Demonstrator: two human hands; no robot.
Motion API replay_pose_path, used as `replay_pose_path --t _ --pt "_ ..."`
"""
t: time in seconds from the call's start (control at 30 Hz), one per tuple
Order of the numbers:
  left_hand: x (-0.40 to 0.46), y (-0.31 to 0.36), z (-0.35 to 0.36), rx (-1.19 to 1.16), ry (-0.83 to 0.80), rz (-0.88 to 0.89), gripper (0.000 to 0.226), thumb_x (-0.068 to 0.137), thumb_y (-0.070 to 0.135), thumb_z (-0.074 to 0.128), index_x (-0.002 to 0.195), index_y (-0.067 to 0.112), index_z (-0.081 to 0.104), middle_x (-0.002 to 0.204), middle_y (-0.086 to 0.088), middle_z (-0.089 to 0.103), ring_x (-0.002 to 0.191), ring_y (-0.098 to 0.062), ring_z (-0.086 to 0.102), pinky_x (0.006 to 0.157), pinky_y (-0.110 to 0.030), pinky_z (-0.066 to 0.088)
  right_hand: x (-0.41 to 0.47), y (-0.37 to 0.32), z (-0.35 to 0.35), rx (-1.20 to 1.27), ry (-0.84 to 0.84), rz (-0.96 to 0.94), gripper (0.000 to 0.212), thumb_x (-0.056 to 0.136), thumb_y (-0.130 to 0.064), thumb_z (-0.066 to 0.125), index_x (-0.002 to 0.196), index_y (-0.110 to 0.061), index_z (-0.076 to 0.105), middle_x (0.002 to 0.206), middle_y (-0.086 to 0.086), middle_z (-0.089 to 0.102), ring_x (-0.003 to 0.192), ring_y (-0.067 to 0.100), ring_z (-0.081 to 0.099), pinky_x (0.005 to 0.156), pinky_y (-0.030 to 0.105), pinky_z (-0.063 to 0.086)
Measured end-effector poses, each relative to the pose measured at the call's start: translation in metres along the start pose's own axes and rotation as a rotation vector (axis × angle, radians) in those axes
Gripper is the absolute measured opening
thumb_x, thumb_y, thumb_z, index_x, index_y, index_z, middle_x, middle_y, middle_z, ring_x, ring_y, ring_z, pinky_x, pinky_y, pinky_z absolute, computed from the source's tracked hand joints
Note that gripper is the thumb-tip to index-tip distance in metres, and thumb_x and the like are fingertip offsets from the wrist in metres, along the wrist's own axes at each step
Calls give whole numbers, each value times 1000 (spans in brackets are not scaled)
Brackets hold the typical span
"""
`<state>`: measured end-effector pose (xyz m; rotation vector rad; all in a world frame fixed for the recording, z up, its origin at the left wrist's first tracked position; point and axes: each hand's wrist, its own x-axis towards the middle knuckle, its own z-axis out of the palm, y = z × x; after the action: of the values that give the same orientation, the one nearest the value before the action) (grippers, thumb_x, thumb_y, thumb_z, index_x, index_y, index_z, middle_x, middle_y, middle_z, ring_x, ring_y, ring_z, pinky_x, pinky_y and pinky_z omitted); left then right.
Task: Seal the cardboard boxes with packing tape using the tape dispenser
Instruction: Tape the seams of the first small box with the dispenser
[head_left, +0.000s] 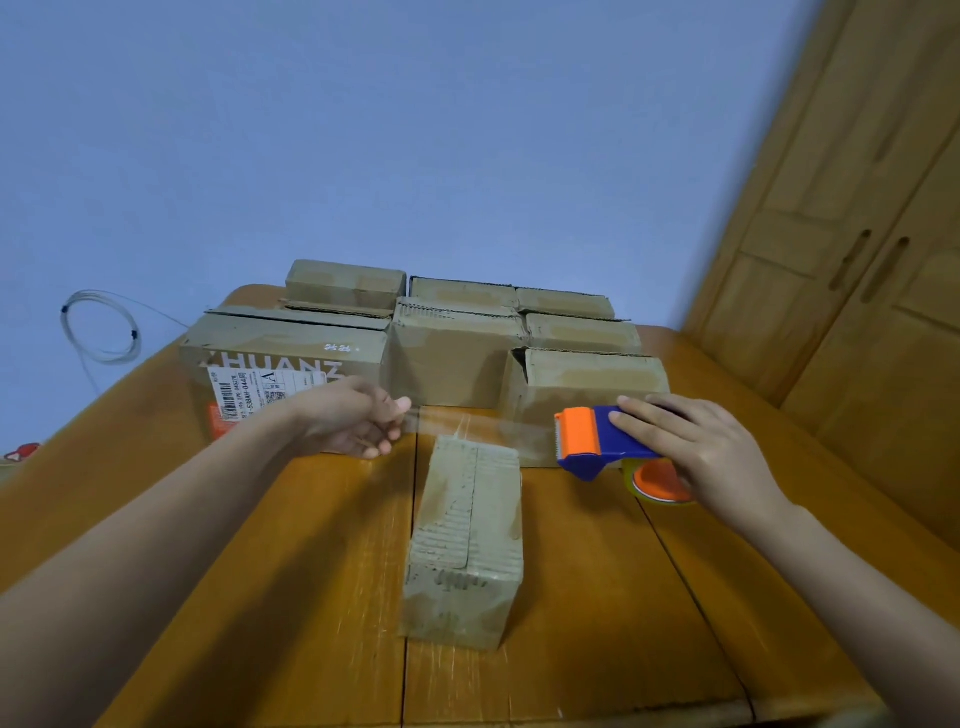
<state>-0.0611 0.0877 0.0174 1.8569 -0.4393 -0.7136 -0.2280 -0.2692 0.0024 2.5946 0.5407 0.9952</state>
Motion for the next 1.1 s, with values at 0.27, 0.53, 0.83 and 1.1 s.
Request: replay_pose_path --t 0.27,0.53,0.83,1.1 --pt "11 -2 10 -7 117 -5 21 92 11 60 74 4 52 57 -6 51 47 -12 49 44 -17 45 -3 0 7 11 -46 20 88 58 -7 89 134 -22 45 131 4 60 112 30 61 83 41 52" --pt "11 -3 13 43 262 66 15 92 6 60 86 -8 61 57 -10 48 47 -16 48 43 -19 46 -1 1 7 20 -19 27 81 66 -9 85 135 -22 45 134 2 58 114 28 59 85 40 51" --pt "12 -7 16 60 373 124 11 87 7 66 82 -4 65 64 -13 58 53 -17 57 46 -19 51 5 1 0 -22 5 8 82 63 -11 87 134 -20 46 132 5 59 113 29 59 84 39 51" --pt "12 -12 19 30 413 145 12 88 9 67 99 6 63 70 -14 62 57 -19 61 52 -23 56 5 1 -3 -25 18 25 84 63 -14 87 136 -20 44 133 5 58 116 27 53 84 39 50"
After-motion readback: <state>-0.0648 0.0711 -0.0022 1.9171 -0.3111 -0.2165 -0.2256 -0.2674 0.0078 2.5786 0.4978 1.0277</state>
